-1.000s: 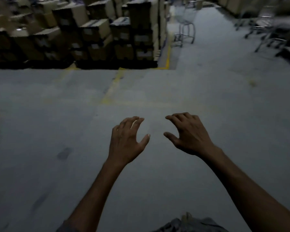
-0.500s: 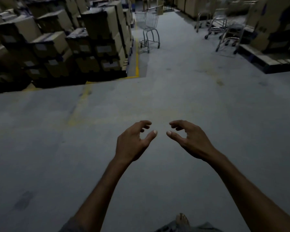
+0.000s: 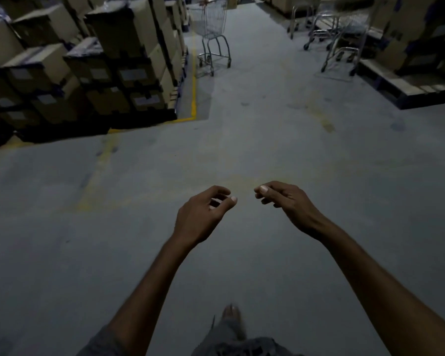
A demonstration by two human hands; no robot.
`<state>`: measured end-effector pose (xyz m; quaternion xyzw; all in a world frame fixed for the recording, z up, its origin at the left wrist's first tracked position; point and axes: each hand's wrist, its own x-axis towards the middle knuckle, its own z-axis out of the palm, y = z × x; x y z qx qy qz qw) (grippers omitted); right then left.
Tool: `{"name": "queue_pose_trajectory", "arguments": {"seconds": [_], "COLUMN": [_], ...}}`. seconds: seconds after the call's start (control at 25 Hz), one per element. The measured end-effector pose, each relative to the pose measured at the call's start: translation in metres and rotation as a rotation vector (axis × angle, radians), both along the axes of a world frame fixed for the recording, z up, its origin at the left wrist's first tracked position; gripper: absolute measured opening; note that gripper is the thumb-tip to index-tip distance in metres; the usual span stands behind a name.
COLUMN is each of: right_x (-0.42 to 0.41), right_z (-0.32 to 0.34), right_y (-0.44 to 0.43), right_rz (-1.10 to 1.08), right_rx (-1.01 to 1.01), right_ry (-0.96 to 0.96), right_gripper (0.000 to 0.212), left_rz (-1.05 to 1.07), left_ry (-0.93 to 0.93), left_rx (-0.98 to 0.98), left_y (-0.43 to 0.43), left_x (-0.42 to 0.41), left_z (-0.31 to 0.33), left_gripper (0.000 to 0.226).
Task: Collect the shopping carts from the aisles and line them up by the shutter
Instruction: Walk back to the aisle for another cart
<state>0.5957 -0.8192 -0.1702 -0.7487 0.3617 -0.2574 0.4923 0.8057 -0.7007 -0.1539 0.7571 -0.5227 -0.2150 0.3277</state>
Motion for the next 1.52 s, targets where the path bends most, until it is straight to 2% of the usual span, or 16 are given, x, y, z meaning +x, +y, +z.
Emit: {"name": "queue_pose_trajectory", "arguments": {"seconds": [0.32, 0.56, 0.72, 1.12, 1.52], "right_x": [0.07, 0.102, 0.11, 0.104, 0.171], "right_z": [-0.013, 0.007, 0.005, 0.014, 0.017], "right_y": [-0.189, -0.319, -0.415, -0.698, -0.925], "right_rz": [-0.11, -0.301, -0.336, -0.267, -0.178], "right_rx": [-0.045, -0.227, -0.26, -0.394, -0.394], "right_ry": [0.035, 0.065, 0.035, 0.06, 0.083], "right_gripper": [0.052, 0.048, 0.043, 0.042, 0.042], "left_rz": [-0.102, -0.168, -0.234, -0.197, -0.114], "left_ry": [0.131, 0.037, 0.073, 0.156, 0.138], "left_rx": [-0.045, -0.145, -0.197, -0.25, -0.239], "left_y": [-0.215, -0.37, -0.477, -0.747, -0.953], "left_x": [0.08, 0.115, 0.121, 0.124, 0.178], "left_z": [-0.019, 0.004, 0.006, 0.009, 0.011], "left_gripper": [0.033, 0.028, 0.025, 0.019, 0.013]}}
